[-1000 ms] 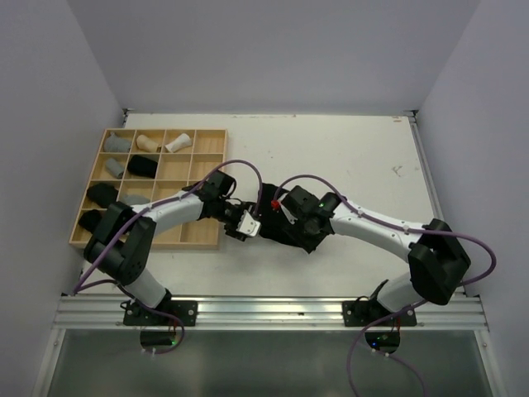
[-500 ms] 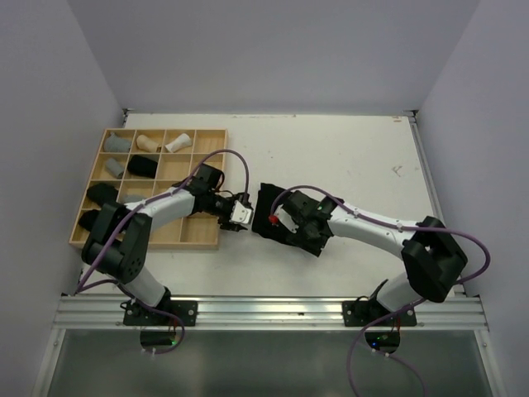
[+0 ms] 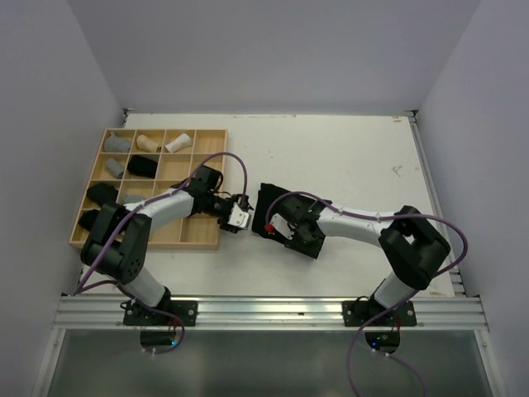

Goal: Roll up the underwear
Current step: Fold the underwear

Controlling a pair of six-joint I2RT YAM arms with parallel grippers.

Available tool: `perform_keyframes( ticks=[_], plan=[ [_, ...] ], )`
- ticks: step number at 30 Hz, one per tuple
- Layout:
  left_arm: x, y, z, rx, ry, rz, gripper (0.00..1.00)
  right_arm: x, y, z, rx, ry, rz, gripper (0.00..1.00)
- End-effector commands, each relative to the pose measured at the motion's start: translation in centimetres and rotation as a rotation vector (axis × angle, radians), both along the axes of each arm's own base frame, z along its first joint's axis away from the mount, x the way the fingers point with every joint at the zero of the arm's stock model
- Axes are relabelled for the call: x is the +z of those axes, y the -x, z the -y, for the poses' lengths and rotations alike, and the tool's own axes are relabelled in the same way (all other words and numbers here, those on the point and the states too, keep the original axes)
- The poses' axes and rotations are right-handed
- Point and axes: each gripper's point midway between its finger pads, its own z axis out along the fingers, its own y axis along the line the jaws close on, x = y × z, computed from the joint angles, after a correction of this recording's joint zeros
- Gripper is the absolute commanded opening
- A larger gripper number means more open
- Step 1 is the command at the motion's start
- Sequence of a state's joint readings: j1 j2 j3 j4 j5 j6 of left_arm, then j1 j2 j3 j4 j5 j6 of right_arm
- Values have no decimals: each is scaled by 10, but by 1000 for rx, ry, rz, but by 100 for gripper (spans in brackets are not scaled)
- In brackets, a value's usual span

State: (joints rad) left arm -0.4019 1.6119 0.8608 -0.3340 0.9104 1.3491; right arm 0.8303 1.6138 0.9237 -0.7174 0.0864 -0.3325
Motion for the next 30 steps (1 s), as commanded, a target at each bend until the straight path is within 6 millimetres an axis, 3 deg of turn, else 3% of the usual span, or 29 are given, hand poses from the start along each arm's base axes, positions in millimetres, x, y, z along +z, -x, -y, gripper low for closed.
perform_keyframes(
  ticks=[1,3,4,7,10,16,22,30],
  plan=[
    [19,2,6,-119,36,145,65,-14,-3,0,27,20,0,42],
    [12,9,3,-154,20,148,65,-23,-3,0,28,36,-1,34],
    [9,11,3,-187,16,181,66,-26,-3,3,24,53,7,24],
    [7,12,8,-202,23,212,67,-26,-9,5,20,77,37,7],
    [5,13,14,-223,27,226,67,-24,-10,5,21,67,51,1],
    [-8,16,25,-257,1,271,63,-23,-12,4,14,61,57,0],
    [-31,4,27,-228,-79,263,56,-22,-11,4,17,54,56,0],
    [-37,-5,23,-221,-130,280,31,-21,-10,0,19,37,49,0]
  ],
)
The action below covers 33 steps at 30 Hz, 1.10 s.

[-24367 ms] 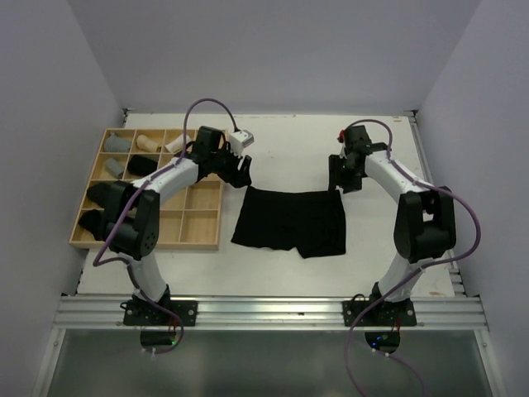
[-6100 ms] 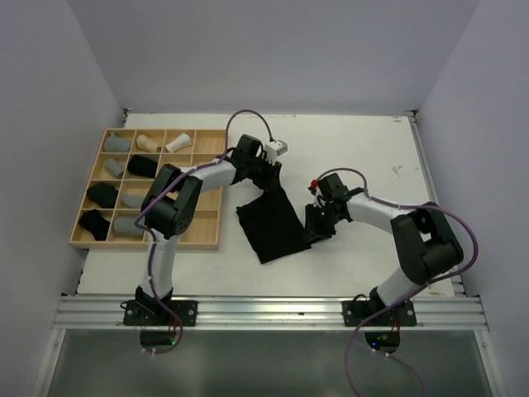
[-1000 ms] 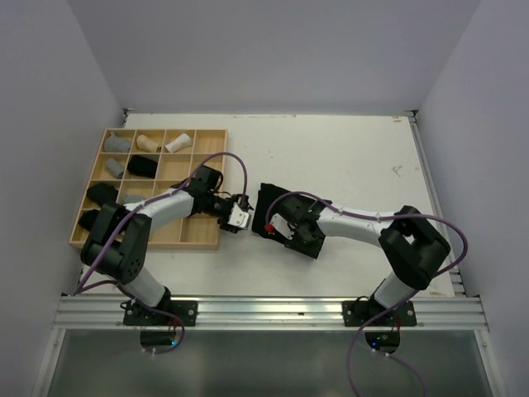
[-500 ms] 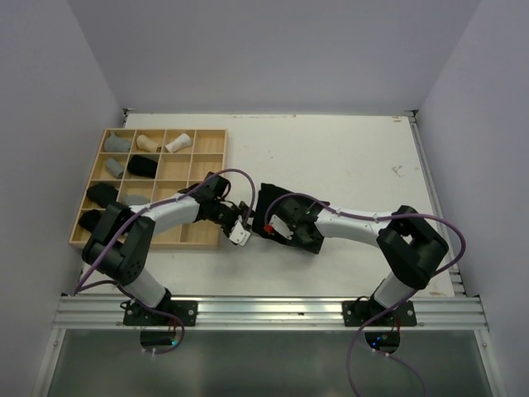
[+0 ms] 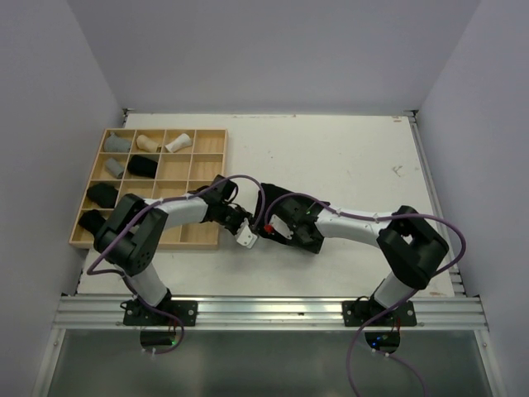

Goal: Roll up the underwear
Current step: Fold the underwear

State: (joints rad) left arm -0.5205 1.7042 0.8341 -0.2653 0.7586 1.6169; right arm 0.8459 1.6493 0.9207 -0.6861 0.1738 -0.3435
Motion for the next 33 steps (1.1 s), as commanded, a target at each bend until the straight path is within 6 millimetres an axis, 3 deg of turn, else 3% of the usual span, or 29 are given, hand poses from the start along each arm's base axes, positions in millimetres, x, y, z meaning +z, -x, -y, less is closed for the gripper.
perform_keyframes(
  ticks=[1,4,10,11,15,20,27,33],
  plan=[
    [4,-10,5,-16,-2,48,28,-13,1,-6,5,-34,-8,0],
    [9,-1,3,-28,-12,5,14,-7,6,-11,13,-78,-30,0],
    [24,23,-9,-61,-23,-113,0,21,12,-27,46,-186,-46,0],
    [25,24,-13,-53,-26,-134,0,23,16,-24,45,-174,-64,0],
    [31,28,-19,-21,-28,-244,0,33,32,-43,67,-253,-178,0],
    [44,21,-27,39,-43,-419,0,31,40,-50,62,-268,-268,0],
    [55,5,-28,103,-32,-654,0,42,36,-58,-16,-379,-376,0],
    [70,-9,-27,153,-21,-734,0,56,42,-73,-78,-534,-499,0]
  ],
)
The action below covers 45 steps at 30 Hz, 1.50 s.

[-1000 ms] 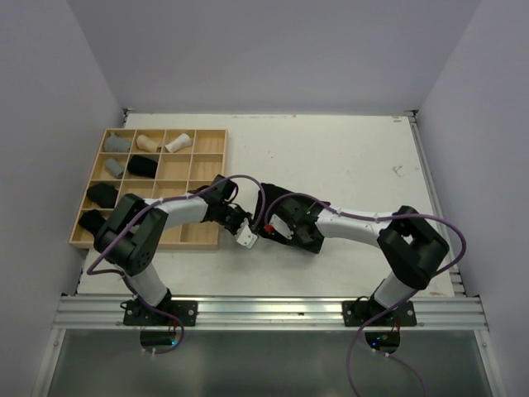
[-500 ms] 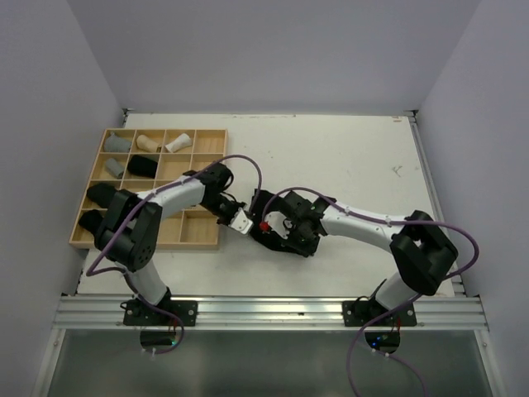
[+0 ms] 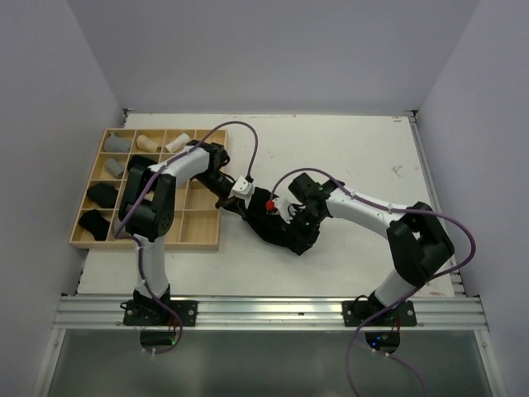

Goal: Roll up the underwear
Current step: Fold the underwear

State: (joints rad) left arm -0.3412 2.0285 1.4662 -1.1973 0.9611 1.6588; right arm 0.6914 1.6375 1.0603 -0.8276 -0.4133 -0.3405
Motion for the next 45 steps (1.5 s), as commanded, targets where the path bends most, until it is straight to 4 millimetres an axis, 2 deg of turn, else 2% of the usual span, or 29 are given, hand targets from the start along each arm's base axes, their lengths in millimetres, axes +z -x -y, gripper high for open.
perform_keyframes(
  ticks=[1,9,14,16,17,18,25,26,28,29,34,39,41,45],
  plan=[
    [27,5,3,49,34,-101,0,15,14,-21,-11,-118,-123,0],
    [31,11,-10,77,-52,-98,0,14,29,-44,-49,-194,-312,0],
    [31,6,-11,132,-74,-154,0,24,22,-54,-115,-299,-260,0],
    [37,-8,-5,186,-87,-196,0,31,15,-59,-159,-352,-240,0],
    [31,-13,-2,205,-97,-232,0,26,15,-55,-190,-349,-248,0],
    [40,-24,5,235,-83,-242,0,28,14,-55,-223,-360,-256,0],
    [51,-69,31,338,-40,-341,0,13,8,-46,-371,-359,-347,0],
    [43,-73,33,352,-47,-370,0,12,7,-43,-397,-374,-367,0],
    [42,-89,40,401,-39,-392,0,18,-6,-39,-450,-431,-375,0],
    [43,-92,43,437,-46,-427,0,19,-6,-37,-476,-447,-403,0],
    [37,-121,56,524,-2,-408,0,28,-24,-29,-533,-522,-438,0],
    [24,-146,64,613,5,-426,0,20,-41,-28,-586,-513,-546,0],
    [13,-151,64,651,-15,-444,0,24,-48,-30,-590,-519,-600,0],
    [-4,-170,67,738,-28,-422,0,18,-57,-28,-617,-484,-671,0]
  ],
)
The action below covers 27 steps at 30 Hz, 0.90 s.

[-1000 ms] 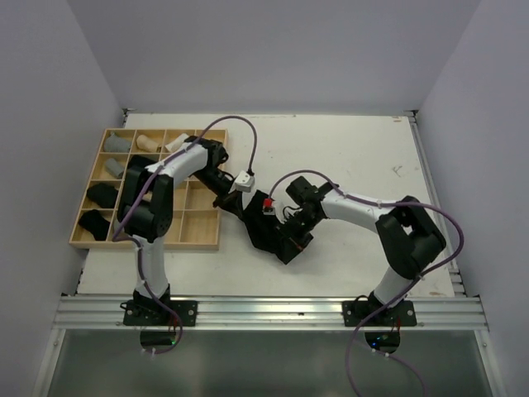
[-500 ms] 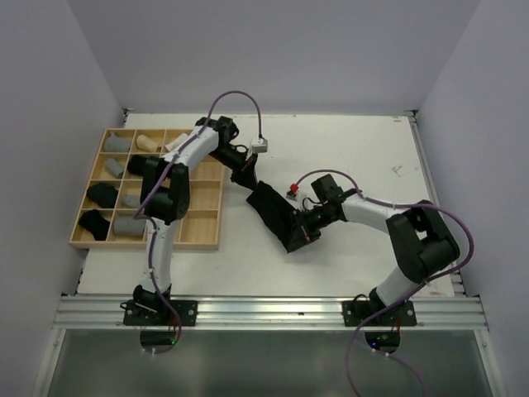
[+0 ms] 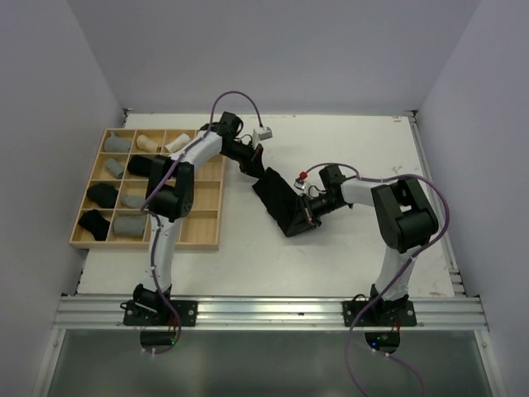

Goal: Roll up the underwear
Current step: Fold the underwear

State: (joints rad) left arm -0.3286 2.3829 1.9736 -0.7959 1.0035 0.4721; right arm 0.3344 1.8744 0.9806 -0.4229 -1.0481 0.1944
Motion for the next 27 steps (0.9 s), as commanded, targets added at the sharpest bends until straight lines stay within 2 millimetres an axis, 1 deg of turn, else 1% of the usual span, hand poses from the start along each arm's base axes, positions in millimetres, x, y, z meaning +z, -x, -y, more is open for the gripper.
perform_keyframes(
  ticks=[1,3,4,5,6,7,8,10,11,13,14,15,16,17,18,19,20,21,22,23,24,25,26,27],
  plan=[
    [-10,-33,6,107,-9,41,0,16,-6,0,-2,-47,-71,0],
    [-14,-43,8,147,-31,61,0,20,-13,1,-19,-52,-74,0],
    [-15,-44,10,145,-28,64,0,23,-19,2,-27,-51,-65,0],
    [-15,-45,12,148,-20,68,2,20,-22,6,-29,-25,-52,0],
    [-15,-45,14,146,-19,68,2,22,-17,9,-20,-7,-88,0],
    [-14,-45,16,143,-14,75,4,24,-24,9,-16,-2,-73,0],
    [-15,-43,16,144,-15,70,8,23,-26,11,-19,10,-75,0],
    [-15,-45,20,144,-15,99,12,20,-30,16,-36,19,-104,0],
    [-17,-47,20,151,-26,105,18,21,-35,18,-55,19,-118,0],
    [-14,-49,22,162,-27,121,23,15,-45,26,-98,34,-143,2],
    [-16,-51,19,179,-43,126,27,8,-46,29,-111,37,-175,2],
    [-13,-55,18,189,-41,147,30,6,-48,32,-123,32,-192,2],
    [-6,-57,17,196,-39,171,34,4,-53,39,-151,32,-202,2],
    [-5,-60,14,212,-46,194,39,-1,-56,42,-169,34,-225,2],
    [-1,-62,14,218,-41,208,42,-3,-59,45,-184,27,-229,2],
    [17,-64,12,226,-24,248,45,-5,-63,51,-209,14,-244,2],
    [21,-66,11,242,-16,276,50,-7,-66,52,-227,12,-262,2],
    [30,-68,9,255,-9,304,52,-14,-71,54,-243,2,-270,2],
    [43,-64,4,273,-8,339,55,-13,-76,56,-261,-24,-281,2],
    [54,-67,4,285,6,388,56,-16,-80,57,-281,-24,-301,2],
    [61,-67,1,298,7,413,57,-24,-81,58,-287,-18,-318,2],
    [78,-65,-2,310,16,446,59,-27,-85,61,-296,-16,-319,2],
    [75,-65,-8,332,-11,452,62,-30,-86,61,-306,-14,-337,2],
    [78,-63,-11,344,-22,458,63,-36,-87,62,-312,-15,-350,2]
  ],
)
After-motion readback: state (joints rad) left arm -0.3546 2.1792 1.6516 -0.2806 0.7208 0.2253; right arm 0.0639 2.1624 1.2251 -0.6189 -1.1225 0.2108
